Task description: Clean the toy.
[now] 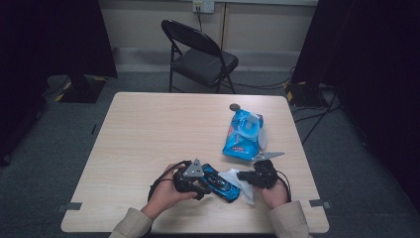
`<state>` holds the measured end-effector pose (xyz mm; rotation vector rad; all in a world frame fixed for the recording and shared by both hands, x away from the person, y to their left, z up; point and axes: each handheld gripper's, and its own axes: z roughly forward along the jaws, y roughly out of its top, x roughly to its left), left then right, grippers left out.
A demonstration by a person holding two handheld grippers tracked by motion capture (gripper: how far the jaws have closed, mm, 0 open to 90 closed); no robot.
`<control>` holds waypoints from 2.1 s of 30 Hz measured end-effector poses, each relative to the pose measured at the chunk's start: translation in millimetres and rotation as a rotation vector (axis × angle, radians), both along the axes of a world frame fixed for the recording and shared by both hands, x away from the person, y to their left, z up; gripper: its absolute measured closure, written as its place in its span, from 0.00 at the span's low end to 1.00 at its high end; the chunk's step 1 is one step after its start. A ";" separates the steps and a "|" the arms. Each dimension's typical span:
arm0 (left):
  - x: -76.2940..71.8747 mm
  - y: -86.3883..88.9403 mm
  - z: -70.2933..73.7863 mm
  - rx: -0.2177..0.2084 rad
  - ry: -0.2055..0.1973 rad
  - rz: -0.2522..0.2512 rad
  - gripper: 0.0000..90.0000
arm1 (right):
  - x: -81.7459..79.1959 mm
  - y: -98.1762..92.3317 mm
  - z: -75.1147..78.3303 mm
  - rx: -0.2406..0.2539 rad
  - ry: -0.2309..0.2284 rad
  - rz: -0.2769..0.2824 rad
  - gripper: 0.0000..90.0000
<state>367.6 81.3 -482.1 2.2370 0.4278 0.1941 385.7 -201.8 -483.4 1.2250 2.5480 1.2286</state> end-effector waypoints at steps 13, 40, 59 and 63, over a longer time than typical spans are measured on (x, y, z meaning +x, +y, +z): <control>-0.3 0.4 -1.1 -0.013 0.003 0.004 0.38 | 6.2 18.1 -9.0 -0.074 -0.007 0.057 0.98; -1.1 1.2 -2.2 -0.019 -0.006 -0.005 0.38 | 49.7 80.8 -1.9 -0.164 0.016 0.150 0.97; -3.0 -1.5 -2.3 -0.018 -0.015 -0.016 0.41 | 57.4 91.0 -0.6 -0.118 -0.016 0.114 0.97; -3.0 -1.5 -2.2 -0.014 -0.017 -0.019 0.41 | 51.1 72.3 11.4 -0.078 -0.038 0.097 0.97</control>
